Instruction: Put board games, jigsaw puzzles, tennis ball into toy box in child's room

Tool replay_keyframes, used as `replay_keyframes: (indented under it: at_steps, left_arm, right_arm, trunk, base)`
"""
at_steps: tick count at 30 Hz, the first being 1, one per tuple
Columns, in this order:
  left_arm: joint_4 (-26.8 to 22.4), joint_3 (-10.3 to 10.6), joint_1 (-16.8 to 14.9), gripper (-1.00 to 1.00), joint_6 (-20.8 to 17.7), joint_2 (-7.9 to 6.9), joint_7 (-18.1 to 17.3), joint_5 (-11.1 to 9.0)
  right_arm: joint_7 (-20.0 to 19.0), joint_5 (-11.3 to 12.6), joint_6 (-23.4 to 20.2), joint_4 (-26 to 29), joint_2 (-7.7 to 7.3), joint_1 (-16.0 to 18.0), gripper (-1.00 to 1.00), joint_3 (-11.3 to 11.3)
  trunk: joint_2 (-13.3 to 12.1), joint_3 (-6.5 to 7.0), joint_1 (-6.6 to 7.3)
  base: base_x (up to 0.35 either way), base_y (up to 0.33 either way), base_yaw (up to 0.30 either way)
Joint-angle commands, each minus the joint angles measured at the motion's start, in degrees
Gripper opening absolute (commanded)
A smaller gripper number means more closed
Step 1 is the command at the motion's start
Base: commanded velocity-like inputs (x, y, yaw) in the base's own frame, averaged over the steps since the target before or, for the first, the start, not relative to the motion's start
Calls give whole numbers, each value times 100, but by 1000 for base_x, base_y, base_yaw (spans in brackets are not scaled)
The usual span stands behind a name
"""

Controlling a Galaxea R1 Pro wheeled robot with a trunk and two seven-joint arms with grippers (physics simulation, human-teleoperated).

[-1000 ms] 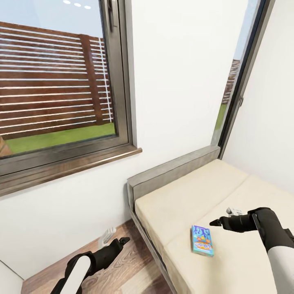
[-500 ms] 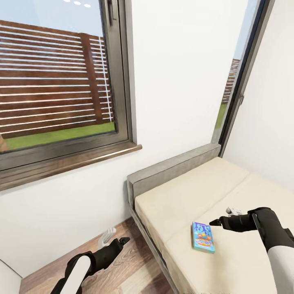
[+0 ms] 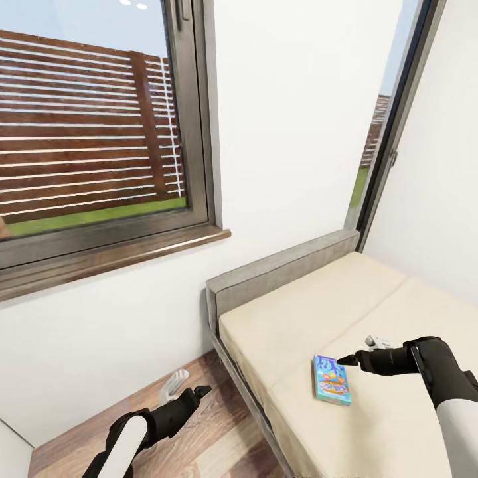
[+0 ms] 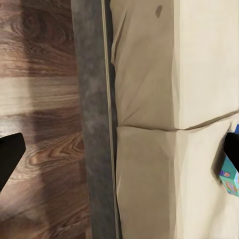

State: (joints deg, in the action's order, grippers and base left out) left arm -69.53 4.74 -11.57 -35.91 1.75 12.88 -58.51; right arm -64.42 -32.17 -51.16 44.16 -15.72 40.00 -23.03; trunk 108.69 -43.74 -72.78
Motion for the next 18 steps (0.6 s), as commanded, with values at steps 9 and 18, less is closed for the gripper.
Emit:
replay_keyframes:
  at_steps: [9, 18]
  left_arm:
    - [-8, 1, -3, 100, -12, 1, 54, -61]
    - [-8, 1, -3, 100, -12, 1, 51, -62]
  right_arm:
    - [-127, -66, -39, -40, 6, 191, 100, -24]
    - [-109, -67, -133, -281, 4, 471, 100, -25]
  trunk:
    - [365, -168, -198]
    - [726, -329, -395]
  base:
    - [0, 0, 0]
    - [0, 0, 0]
